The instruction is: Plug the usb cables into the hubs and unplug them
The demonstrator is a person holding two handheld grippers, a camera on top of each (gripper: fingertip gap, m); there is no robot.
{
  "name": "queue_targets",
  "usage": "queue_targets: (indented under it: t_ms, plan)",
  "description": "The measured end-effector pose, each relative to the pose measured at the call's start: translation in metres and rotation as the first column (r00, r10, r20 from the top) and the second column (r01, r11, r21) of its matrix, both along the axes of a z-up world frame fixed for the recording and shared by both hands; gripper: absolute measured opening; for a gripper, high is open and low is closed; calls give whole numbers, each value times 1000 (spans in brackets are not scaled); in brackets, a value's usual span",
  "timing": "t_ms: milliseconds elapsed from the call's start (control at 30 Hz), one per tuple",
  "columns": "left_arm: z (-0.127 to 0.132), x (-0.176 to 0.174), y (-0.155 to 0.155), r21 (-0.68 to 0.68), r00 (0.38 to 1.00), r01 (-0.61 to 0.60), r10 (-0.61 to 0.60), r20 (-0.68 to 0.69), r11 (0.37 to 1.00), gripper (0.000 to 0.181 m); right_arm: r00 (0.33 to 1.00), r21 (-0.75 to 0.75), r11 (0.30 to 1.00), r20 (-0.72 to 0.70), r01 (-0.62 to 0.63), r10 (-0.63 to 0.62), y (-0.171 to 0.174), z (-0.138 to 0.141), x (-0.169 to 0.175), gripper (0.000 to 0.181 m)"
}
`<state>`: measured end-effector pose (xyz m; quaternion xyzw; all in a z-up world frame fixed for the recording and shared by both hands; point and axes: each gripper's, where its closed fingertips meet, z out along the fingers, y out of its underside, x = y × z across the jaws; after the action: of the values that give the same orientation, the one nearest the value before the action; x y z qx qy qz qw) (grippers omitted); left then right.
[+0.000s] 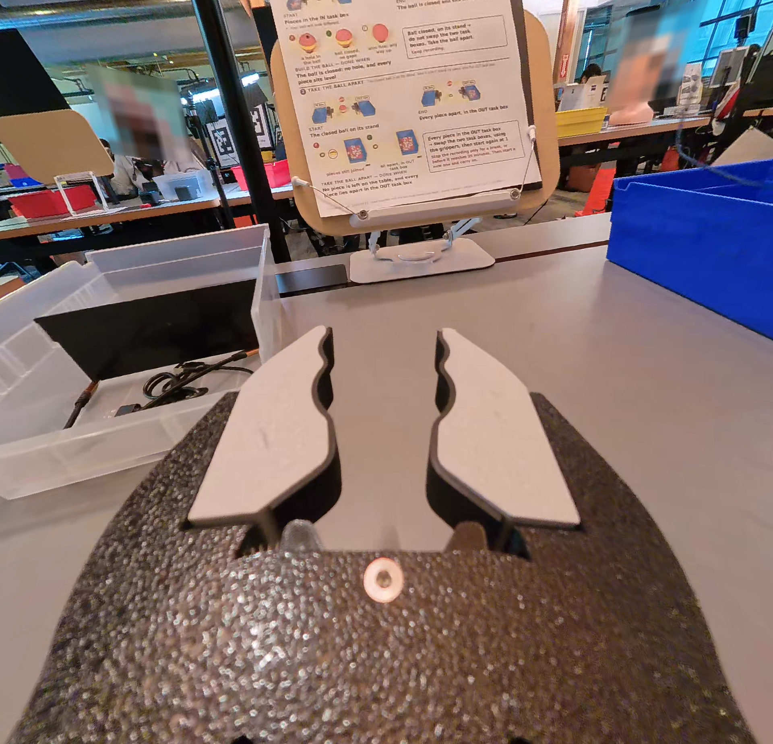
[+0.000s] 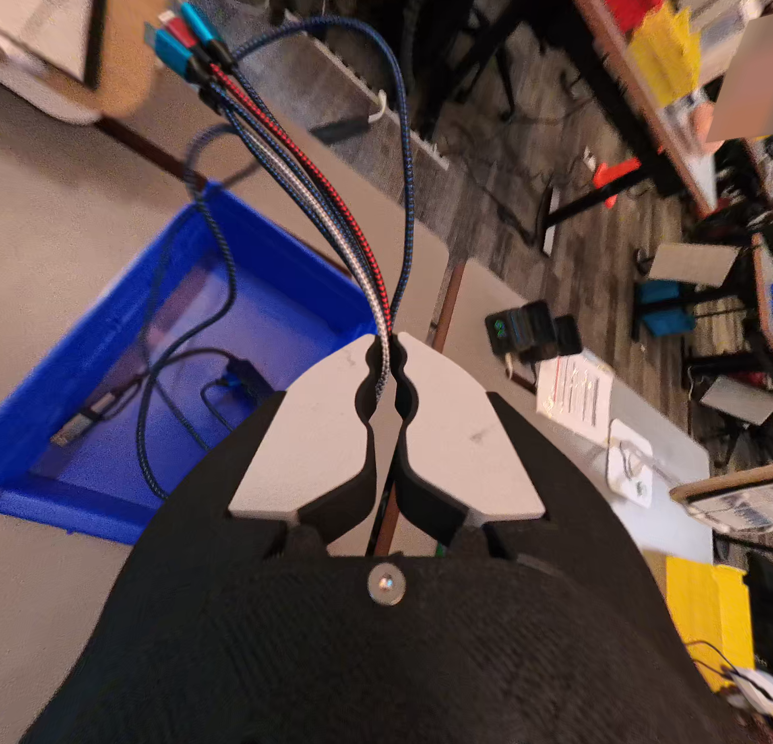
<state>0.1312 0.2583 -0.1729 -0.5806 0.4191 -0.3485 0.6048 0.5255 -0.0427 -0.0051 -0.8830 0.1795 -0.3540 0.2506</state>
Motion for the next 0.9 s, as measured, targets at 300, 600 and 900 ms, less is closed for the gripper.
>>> queue_targets:
  t_ms: [300,600,900]
  plan:
    - [-4,3,-1,-6,1000,14,-14,-19,1000,45,954,-268,955,-296,-129,45,-8,-147,-33,3]
    - [-10,7,-6,18,998,35,-34,-60,999,45,929,-195,980,-368,-45,-31,-6,-185,-6,15]
    - [-14,10,-12,20,994,67,-65,-85,998,46,840,98,985,-515,-142,172,6,-107,-31,105]
